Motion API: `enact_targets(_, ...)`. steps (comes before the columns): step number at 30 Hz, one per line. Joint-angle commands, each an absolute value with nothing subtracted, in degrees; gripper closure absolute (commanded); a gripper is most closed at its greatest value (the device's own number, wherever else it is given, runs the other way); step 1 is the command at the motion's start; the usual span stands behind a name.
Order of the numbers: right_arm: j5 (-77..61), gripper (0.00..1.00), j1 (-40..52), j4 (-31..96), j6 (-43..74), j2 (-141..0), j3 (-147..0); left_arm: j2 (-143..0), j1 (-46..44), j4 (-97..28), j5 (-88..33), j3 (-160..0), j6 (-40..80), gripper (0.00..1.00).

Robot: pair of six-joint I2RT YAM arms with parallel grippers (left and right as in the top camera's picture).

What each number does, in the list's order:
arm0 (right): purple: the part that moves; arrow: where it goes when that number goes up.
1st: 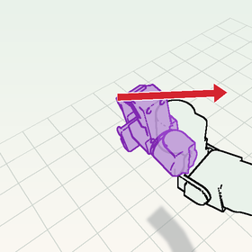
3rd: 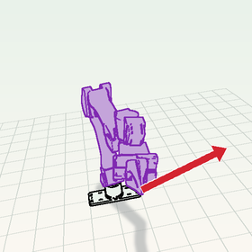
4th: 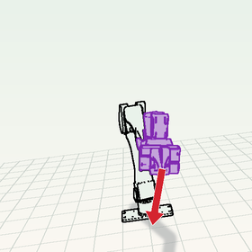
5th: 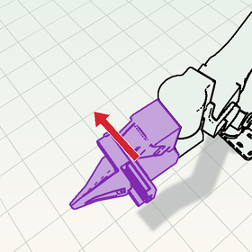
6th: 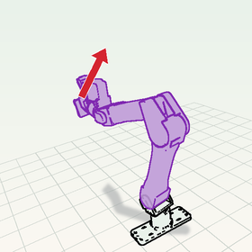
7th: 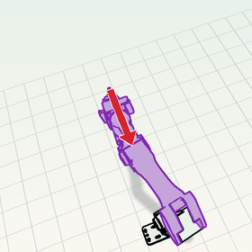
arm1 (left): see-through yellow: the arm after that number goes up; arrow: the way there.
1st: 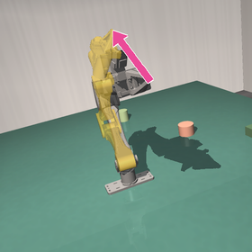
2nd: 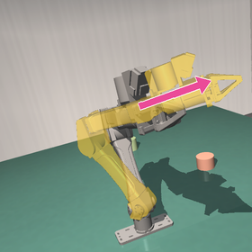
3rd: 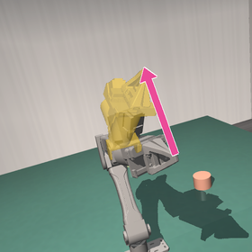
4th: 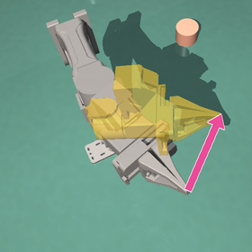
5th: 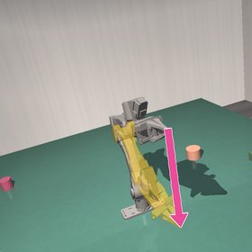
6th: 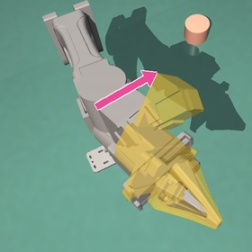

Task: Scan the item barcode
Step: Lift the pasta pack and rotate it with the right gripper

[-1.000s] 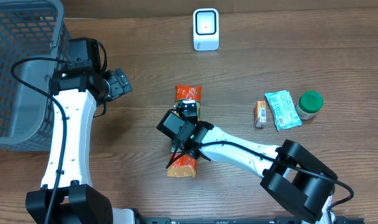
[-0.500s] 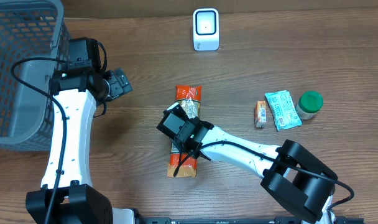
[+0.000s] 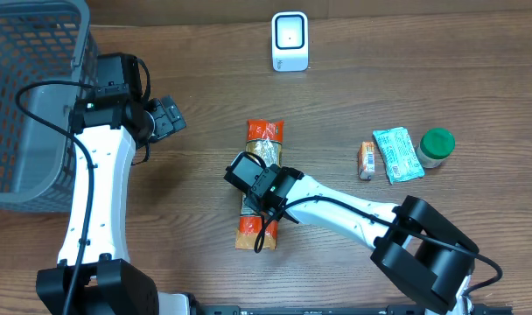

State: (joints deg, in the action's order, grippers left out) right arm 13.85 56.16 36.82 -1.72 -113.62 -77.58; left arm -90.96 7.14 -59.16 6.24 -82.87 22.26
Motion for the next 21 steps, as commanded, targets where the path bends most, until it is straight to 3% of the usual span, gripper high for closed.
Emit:
enact_targets(1, 13.65, 0.5, 55.44, 36.32, -0.84, -108.29, -78.87, -91.37, 7.11, -59.16, 6.39, -82.65, 21.61, 0.0)
enact_targets(7, 9.28, 0.27, 53.39, 37.56, -0.86, -103.79, -78.87, -91.37, 7.11, -59.16, 6.39, -82.65, 21.61, 0.0)
enact_targets(10, 3.31, 0.21, 50.59, 39.68, -0.89, -102.96, -78.87, -91.37, 7.11, -59.16, 6.39, -82.65, 21.61, 0.0)
enact_targets(12, -3.77, 0.23, 47.86, 40.84, -0.95, -102.98, -78.83, -91.37, 7.11, -59.16, 6.39, -82.65, 21.61, 0.0)
enact_targets(16, -18.9, 0.43, 41.28, 43.64, -1.78, -103.02, -78.19, -91.37, 7.11, -59.16, 6.39, -82.65, 21.61, 0.0)
enact_targets(21, -22.02, 0.43, 37.5, 43.88, -2.15, -103.04, -75.05, -91.37, 7.11, -59.16, 6.39, -82.65, 21.63, 0.0)
